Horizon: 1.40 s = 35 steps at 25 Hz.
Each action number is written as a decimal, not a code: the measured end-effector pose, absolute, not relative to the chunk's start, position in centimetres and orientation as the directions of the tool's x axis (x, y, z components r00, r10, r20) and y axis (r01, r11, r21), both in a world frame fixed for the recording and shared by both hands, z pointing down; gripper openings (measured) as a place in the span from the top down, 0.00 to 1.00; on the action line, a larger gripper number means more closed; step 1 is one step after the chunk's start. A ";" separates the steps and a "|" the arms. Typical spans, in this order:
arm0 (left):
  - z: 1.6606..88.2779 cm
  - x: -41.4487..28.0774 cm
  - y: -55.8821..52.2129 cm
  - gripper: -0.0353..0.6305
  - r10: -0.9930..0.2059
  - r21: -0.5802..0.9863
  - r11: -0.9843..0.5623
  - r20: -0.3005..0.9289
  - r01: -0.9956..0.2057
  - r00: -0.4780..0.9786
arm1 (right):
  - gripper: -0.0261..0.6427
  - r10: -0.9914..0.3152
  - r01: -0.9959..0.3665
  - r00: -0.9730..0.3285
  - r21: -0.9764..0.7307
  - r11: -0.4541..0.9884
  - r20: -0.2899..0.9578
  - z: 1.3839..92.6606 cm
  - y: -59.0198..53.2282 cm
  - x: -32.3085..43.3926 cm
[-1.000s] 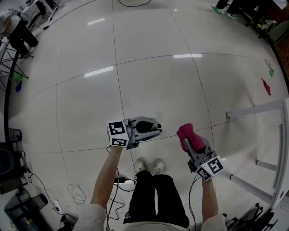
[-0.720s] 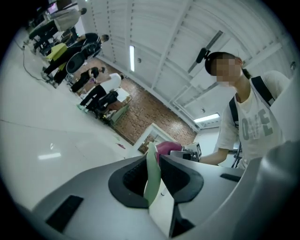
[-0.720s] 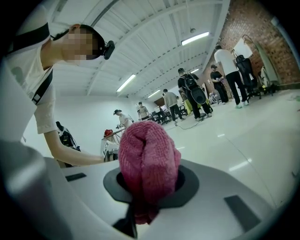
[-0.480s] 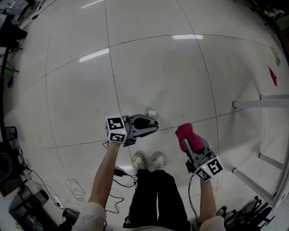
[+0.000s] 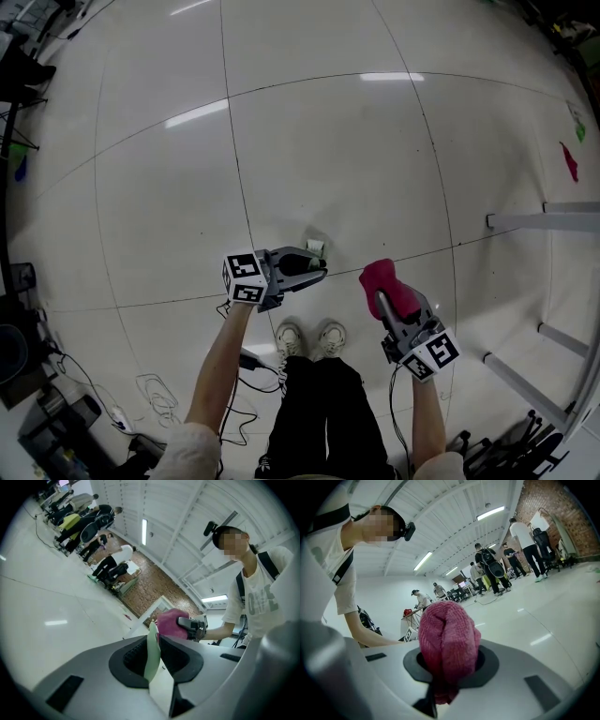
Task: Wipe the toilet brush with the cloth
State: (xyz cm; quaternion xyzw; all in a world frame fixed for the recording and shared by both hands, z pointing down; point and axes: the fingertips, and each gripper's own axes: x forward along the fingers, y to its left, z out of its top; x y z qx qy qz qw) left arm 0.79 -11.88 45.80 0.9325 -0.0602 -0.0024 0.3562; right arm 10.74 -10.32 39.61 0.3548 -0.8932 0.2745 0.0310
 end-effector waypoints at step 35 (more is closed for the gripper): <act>15.3 -6.4 -14.6 0.82 -0.431 0.379 -0.852 -0.121 -0.360 0.894 | 0.86 -0.581 -0.578 -0.803 -0.401 0.711 0.128 16.3 -13.0 2.6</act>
